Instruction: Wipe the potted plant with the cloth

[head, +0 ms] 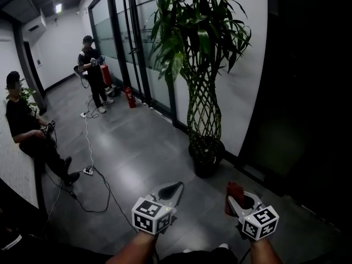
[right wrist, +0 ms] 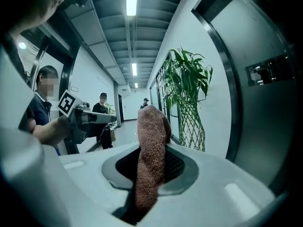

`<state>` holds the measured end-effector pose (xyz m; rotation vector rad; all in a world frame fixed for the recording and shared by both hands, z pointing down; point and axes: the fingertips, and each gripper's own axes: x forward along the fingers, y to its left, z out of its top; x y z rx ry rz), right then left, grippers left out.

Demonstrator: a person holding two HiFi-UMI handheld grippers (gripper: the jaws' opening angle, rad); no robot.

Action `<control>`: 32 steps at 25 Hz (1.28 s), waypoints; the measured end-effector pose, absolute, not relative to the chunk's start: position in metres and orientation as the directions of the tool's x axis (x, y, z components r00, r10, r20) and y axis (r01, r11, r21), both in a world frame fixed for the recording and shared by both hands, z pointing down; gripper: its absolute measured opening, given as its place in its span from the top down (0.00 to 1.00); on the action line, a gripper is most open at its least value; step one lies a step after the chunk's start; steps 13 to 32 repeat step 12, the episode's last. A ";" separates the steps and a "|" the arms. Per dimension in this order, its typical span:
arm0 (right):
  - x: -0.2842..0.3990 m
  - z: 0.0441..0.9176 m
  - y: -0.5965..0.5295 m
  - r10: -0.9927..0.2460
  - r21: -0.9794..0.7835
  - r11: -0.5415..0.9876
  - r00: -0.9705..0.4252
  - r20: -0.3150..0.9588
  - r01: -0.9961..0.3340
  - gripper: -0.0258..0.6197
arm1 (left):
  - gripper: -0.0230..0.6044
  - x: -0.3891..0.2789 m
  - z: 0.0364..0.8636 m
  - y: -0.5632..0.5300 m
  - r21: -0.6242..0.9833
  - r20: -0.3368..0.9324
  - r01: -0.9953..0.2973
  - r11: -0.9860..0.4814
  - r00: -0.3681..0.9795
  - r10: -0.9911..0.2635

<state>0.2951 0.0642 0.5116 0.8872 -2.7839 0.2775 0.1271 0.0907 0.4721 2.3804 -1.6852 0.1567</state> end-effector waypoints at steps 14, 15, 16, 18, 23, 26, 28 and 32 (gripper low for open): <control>0.293 0.493 -0.043 -0.540 -0.130 0.804 -0.803 0.252 -0.581 0.86 | 0.94 0.126 0.448 -0.020 0.101 0.222 -0.943 -0.317 0.332 -0.917; 0.293 0.493 -0.043 -0.540 -0.130 0.804 -0.803 0.252 -0.581 0.86 | 0.94 0.126 0.448 -0.020 0.101 0.222 -0.943 -0.317 0.332 -0.917; 0.293 0.493 -0.043 -0.540 -0.130 0.804 -0.803 0.252 -0.581 0.86 | 0.94 0.126 0.448 -0.020 0.101 0.222 -0.943 -0.317 0.332 -0.917; 0.293 0.493 -0.043 -0.540 -0.130 0.804 -0.803 0.252 -0.581 0.86 | 0.94 0.126 0.448 -0.020 0.101 0.222 -0.943 -0.317 0.332 -0.917; 0.293 0.493 -0.043 -0.540 -0.130 0.804 -0.803 0.252 -0.581 0.86 | 0.94 0.126 0.448 -0.020 0.101 0.222 -0.943 -0.317 0.332 -0.917; 0.293 0.493 -0.043 -0.540 -0.130 0.804 -0.803 0.252 -0.581 0.86 | 0.94 0.126 0.448 -0.020 0.101 0.222 -0.943 -0.317 0.332 -0.917; 0.293 0.493 -0.043 -0.540 -0.130 0.804 -0.803 0.252 -0.581 0.86 | 0.94 0.126 0.448 -0.020 0.101 0.222 -0.943 -0.317 0.332 -0.917; 0.293 0.493 -0.043 -0.540 -0.130 0.804 -0.803 0.252 -0.581 0.86 | 0.94 0.126 0.448 -0.020 0.101 0.222 -0.943 -0.317 0.332 -0.917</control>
